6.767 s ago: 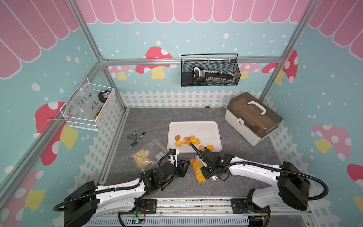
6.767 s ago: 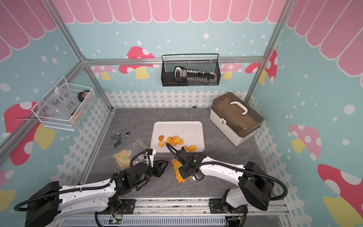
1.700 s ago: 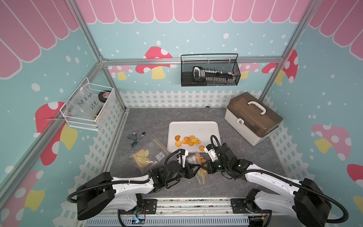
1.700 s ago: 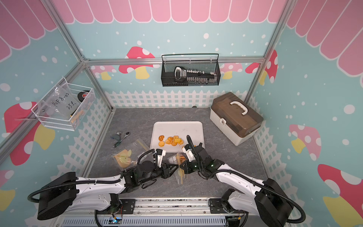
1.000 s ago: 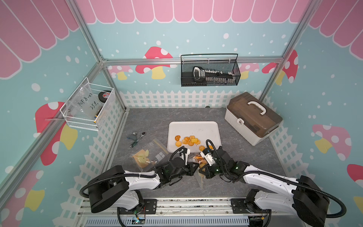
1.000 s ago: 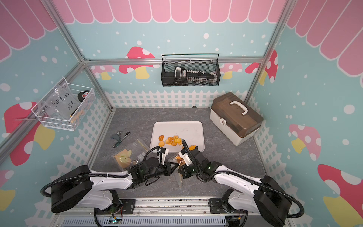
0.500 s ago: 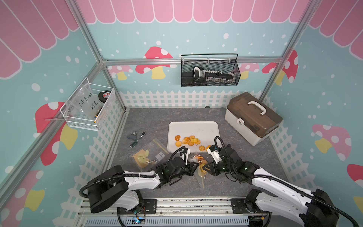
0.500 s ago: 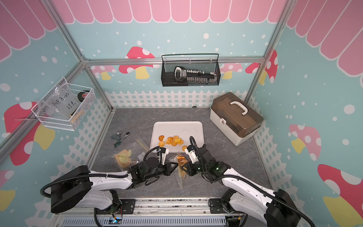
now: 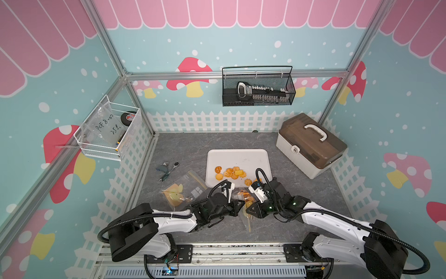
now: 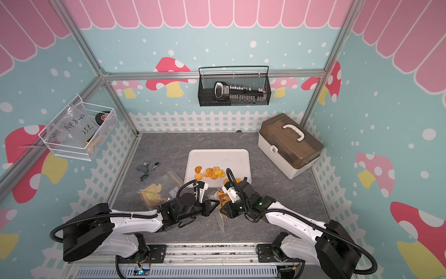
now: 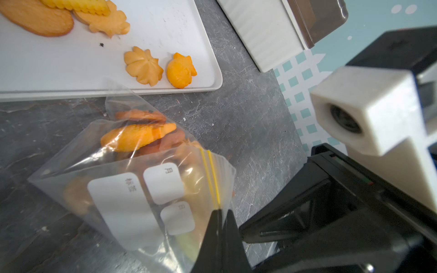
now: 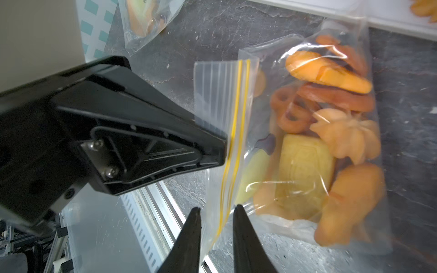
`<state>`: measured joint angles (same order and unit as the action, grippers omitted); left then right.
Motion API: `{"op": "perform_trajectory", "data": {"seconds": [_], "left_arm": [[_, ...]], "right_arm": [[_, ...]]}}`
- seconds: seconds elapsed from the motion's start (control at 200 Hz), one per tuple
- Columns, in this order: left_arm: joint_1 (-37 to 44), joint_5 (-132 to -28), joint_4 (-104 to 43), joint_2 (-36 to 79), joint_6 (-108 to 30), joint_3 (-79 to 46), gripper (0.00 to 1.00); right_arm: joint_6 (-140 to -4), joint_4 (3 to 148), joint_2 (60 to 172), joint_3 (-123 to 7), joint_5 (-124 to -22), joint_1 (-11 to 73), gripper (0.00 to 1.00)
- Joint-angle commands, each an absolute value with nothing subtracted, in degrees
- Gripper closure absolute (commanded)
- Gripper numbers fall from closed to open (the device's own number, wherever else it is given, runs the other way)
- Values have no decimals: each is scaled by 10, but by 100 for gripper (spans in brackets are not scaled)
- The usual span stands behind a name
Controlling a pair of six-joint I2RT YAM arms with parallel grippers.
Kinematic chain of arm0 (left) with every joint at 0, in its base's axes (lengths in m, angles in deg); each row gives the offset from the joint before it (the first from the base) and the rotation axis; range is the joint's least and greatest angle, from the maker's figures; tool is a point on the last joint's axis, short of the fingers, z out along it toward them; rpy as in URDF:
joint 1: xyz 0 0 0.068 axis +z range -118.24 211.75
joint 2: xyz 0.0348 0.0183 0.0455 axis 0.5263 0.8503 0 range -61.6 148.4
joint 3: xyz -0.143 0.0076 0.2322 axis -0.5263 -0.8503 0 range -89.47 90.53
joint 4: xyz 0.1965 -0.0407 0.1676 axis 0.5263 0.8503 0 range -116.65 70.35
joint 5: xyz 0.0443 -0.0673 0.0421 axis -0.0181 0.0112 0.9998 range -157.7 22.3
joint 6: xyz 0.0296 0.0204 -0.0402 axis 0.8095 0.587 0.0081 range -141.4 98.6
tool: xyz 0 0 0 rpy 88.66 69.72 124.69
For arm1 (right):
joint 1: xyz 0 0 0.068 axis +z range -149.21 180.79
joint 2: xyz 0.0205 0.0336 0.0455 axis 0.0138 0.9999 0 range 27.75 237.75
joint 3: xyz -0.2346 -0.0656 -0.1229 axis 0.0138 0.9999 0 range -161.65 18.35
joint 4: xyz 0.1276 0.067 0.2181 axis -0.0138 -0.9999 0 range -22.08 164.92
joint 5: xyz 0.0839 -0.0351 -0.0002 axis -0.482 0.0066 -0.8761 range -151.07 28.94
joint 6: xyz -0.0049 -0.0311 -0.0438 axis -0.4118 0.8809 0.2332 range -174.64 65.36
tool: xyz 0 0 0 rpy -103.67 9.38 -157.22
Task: Pour cookies out of the ziploc bag
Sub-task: Open the ziploc bag at the center of the board.
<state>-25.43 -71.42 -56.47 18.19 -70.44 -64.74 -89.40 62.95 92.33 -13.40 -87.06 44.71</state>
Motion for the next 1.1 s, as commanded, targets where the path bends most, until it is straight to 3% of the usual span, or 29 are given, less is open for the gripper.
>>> {"op": "perform_trajectory", "data": {"seconds": [0.0, 0.33, 0.43, 0.49, 0.62, 1.096], "left_arm": [[-257, -721, -572, 192, -697, -630, 100], [-257, -723, -564, 186, -694, -628, 100], [-258, -723, -561, 180, -695, -629, 100], [-258, -725, -560, 177, -694, -628, 92], [-260, -728, -551, 169, -694, -624, 79], [-276, -706, -535, 156, -691, -642, 82]], "right_arm": [[-892, 641, 933, -147, -876, 452, 76], [-894, 635, 937, -140, -852, 453, 83], [-895, 635, 939, -143, -848, 453, 93], [-897, 638, 941, -145, -851, 453, 100], [-904, 648, 942, -146, -849, 455, 100], [-911, 653, 928, -130, -827, 459, 100]]}}
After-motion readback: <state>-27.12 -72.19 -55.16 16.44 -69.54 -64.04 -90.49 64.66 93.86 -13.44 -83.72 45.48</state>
